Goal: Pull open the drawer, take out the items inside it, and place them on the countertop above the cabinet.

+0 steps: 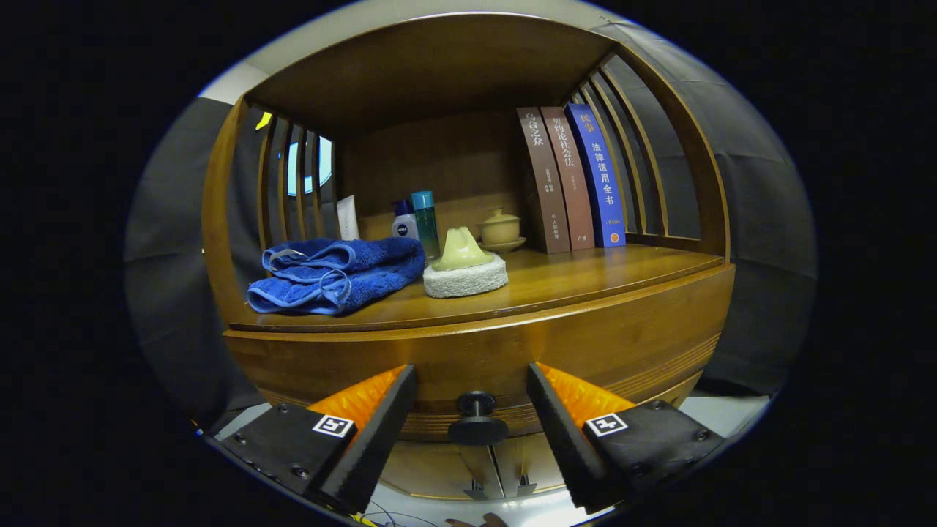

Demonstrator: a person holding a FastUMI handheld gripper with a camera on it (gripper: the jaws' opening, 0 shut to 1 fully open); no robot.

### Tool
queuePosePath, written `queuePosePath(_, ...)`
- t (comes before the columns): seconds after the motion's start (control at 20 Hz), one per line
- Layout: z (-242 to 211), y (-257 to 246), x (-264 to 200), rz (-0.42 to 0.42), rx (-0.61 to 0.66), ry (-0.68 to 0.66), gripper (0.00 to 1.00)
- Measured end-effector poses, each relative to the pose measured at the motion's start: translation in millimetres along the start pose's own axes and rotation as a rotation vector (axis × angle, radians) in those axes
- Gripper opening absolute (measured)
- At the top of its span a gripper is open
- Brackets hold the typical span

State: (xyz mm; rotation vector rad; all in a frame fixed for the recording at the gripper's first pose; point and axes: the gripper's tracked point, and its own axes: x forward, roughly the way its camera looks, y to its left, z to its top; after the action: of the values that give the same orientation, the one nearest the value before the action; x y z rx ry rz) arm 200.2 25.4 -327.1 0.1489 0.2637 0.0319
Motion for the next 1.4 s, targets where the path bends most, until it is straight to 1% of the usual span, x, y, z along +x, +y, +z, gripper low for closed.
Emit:
queuePosePath(0.2, 1, 0, 0, -0.005, -0.011, -0.019, 0.99)
queuePosePath(0.45, -3, -1, -2, -0.013, 0.005, 0.016, 1.0)
queuePosePath(0.75, 11, 0, -33, -0.008, 0.0, 0.005, 0.99)
queuePosePath(0.9, 34, 6, -58, 0.011, -0.004, -0.028, 0.99)
queuePosePath(1.0, 52, 4, -79, -0.005, -0.013, -0.037, 0.99)
queuePosePath(1.3, 148, 11, -146, -0.011, -0.004, -0.15, 0.99)
queuePosePath(1.4, 174, 15, -162, -0.011, -0.037, -0.159, 0.99)
